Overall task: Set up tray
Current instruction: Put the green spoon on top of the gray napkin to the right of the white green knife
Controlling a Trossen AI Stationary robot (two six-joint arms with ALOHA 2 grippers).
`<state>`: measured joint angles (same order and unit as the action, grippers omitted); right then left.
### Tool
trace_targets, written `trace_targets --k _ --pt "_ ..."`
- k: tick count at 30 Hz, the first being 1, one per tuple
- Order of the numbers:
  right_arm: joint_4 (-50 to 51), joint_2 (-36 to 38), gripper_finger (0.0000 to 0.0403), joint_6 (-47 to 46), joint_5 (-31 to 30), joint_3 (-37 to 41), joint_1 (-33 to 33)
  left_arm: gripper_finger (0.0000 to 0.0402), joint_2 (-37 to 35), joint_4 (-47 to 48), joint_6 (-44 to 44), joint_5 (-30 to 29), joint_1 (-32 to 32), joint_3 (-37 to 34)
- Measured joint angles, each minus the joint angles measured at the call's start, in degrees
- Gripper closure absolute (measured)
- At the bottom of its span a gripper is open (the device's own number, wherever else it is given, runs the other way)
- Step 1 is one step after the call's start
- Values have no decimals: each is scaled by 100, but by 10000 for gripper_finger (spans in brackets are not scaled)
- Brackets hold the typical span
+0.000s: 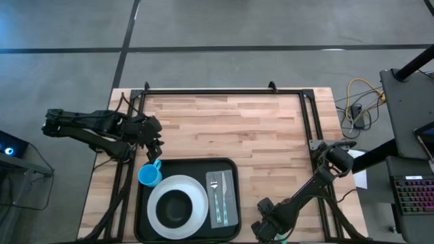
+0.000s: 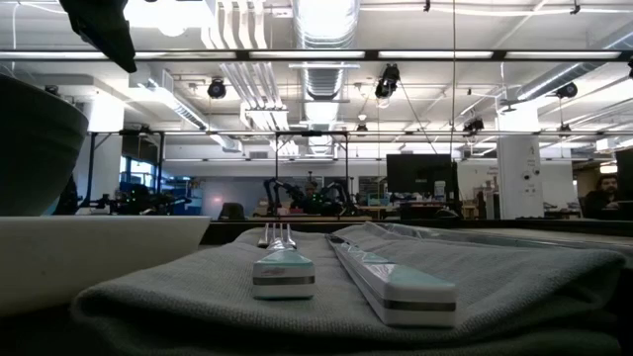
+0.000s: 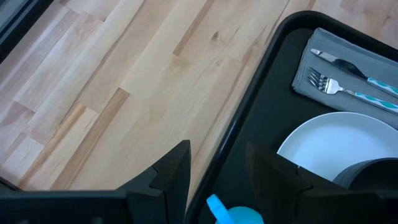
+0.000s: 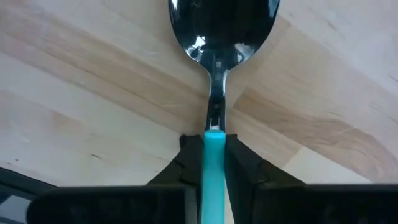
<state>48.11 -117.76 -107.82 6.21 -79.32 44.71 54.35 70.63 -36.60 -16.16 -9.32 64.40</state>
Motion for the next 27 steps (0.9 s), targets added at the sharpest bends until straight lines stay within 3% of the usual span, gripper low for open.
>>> trace_targets --k 11,18,27 --pt "82 295 375 -132 -2165 -947 -504 265 2 2 0 0 -2 0" --pt "-104 212 375 590 -2484 -1359 -1376 265 1 4 0 -2 -2 0" --pt "-134 212 375 745 -2119 -1266 -1909 265 0 28 0 -2 -2 0"
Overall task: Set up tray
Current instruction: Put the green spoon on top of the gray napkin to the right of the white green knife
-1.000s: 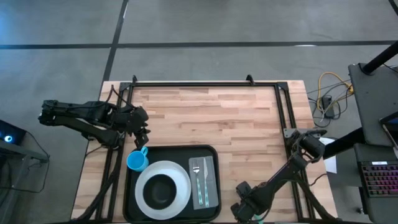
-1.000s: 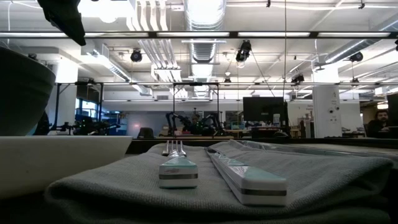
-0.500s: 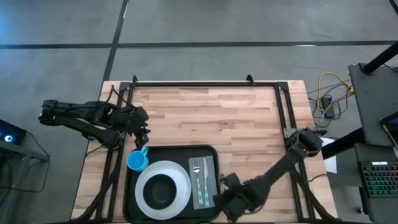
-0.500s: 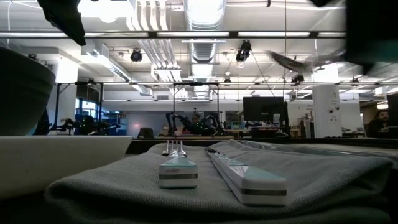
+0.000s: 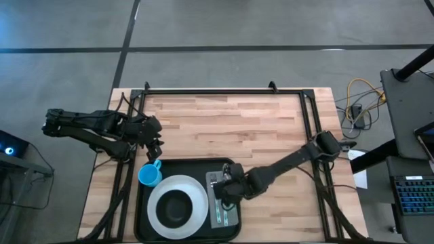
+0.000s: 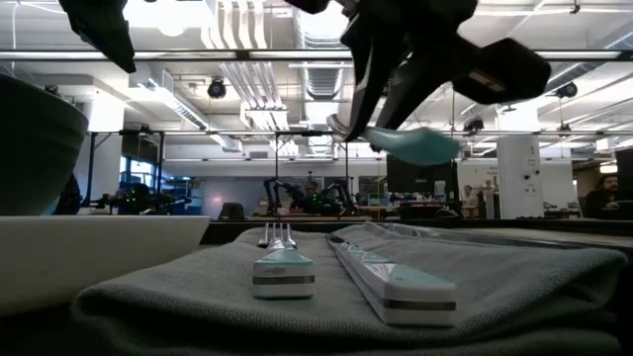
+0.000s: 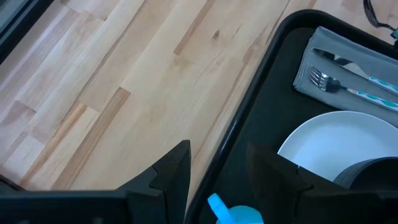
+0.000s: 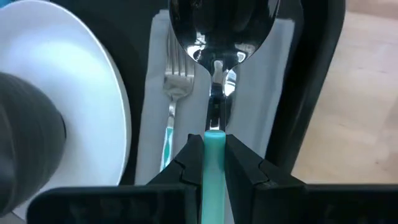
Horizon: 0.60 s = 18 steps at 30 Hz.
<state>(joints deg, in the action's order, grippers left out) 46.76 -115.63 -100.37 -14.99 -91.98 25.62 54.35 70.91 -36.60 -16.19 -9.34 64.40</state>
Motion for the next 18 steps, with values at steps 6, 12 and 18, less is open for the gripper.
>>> trace_targets --k 6,12,18 --pt "-122 -35 375 -343 67 28 41 265 0 -4 1 -5 0 0" --pt "-622 -344 375 -418 246 30 62 265 0 -33 98 -15 0 0" --pt "-576 -638 361 -626 432 30 62 265 0 -28 103 -15 0 0"
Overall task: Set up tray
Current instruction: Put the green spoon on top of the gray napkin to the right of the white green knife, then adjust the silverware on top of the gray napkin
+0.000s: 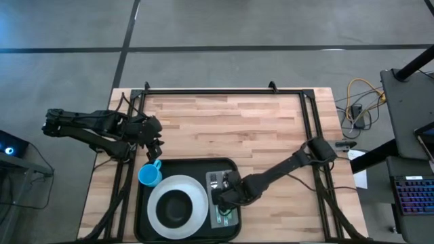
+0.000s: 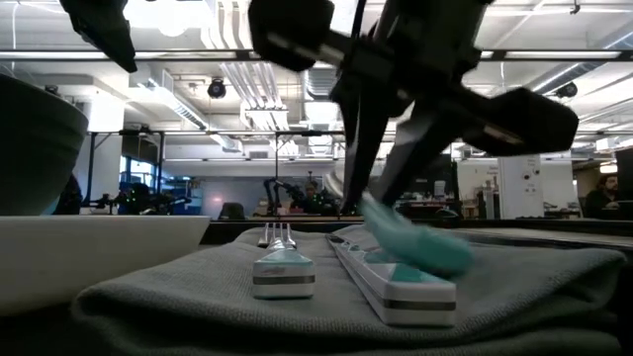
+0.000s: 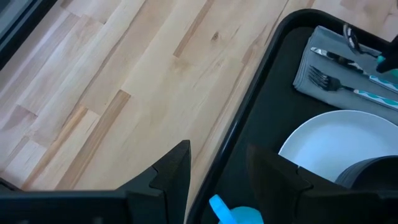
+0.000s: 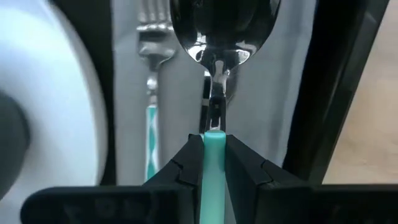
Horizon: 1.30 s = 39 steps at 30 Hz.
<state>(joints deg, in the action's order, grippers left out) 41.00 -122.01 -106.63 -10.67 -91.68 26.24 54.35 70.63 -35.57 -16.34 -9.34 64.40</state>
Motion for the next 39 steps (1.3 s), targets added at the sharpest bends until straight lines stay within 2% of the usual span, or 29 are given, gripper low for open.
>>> trace_targets --k 8,18,26,35,39 --pt "54 -182 358 7 308 -2 0 265 0 4 5 0 0 -59" --pt "56 -182 311 105 316 -2 0 265 0 -8 7 0 0 -68" --pt "90 -164 291 182 322 -120 24 265 0 -11 7 2 0 -68" --pt "928 -150 285 337 273 -732 89 265 0 -13 7 4 0 -68" --pt "952 -147 288 756 172 -1012 70 265 0 -13 7 4 0 -68"
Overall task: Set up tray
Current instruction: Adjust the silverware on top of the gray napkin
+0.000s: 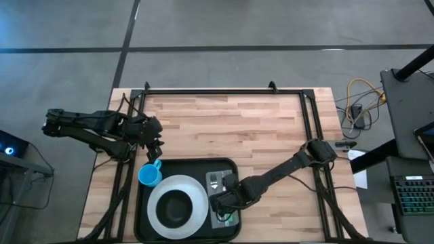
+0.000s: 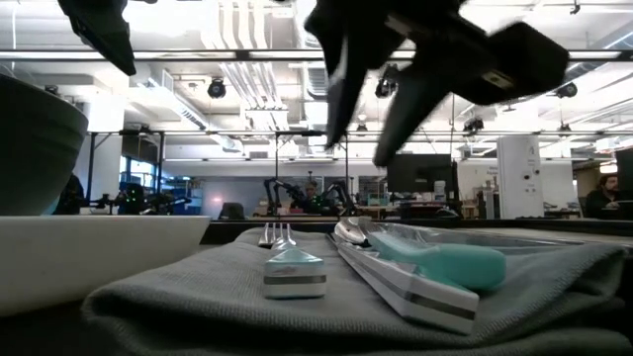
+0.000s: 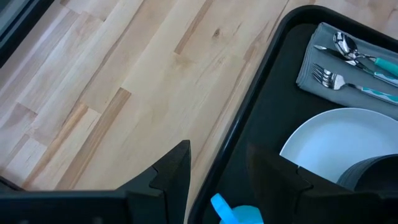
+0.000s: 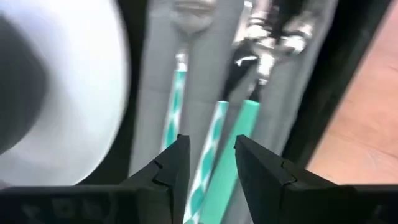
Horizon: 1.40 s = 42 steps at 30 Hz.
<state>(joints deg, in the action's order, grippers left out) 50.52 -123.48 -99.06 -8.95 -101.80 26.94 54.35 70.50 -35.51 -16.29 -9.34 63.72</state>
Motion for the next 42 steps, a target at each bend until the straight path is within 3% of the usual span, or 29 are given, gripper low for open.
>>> trace_targets --k 4,22,31,42 --pt "-63 -24 293 192 2 -121 -111 265 2 -2 0 0 0 0" --pt "-1188 -44 294 33 63 686 -236 265 2 -87 -2 2 0 -1" --pt "-1236 -48 294 -20 205 905 -236 265 2 -96 -2 2 0 0" --pt "-1174 -55 294 -434 210 277 -258 265 2 -94 -2 2 0 -2"
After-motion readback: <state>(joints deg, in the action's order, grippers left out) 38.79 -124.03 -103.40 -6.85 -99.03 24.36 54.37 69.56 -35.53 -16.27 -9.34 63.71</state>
